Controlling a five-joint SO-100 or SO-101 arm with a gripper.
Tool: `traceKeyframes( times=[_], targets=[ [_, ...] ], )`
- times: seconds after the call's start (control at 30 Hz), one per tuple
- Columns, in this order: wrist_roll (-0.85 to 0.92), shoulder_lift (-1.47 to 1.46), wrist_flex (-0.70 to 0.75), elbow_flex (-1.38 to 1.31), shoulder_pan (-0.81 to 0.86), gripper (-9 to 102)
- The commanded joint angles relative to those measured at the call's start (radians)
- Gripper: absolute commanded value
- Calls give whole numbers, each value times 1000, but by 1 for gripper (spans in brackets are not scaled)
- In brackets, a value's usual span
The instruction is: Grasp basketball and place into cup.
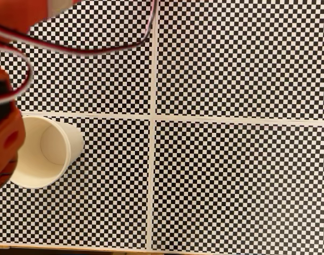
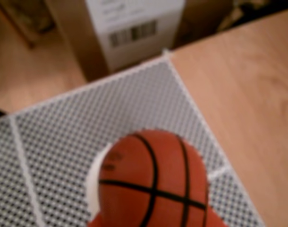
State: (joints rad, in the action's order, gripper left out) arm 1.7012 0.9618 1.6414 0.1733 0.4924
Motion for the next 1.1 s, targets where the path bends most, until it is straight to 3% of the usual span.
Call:
traceKeyframes(
  times=[0.0,1.07],
  targets=[
    [18,2,21,-44,9,0],
    [38,-110,78,-95,-29,0]
  ],
)
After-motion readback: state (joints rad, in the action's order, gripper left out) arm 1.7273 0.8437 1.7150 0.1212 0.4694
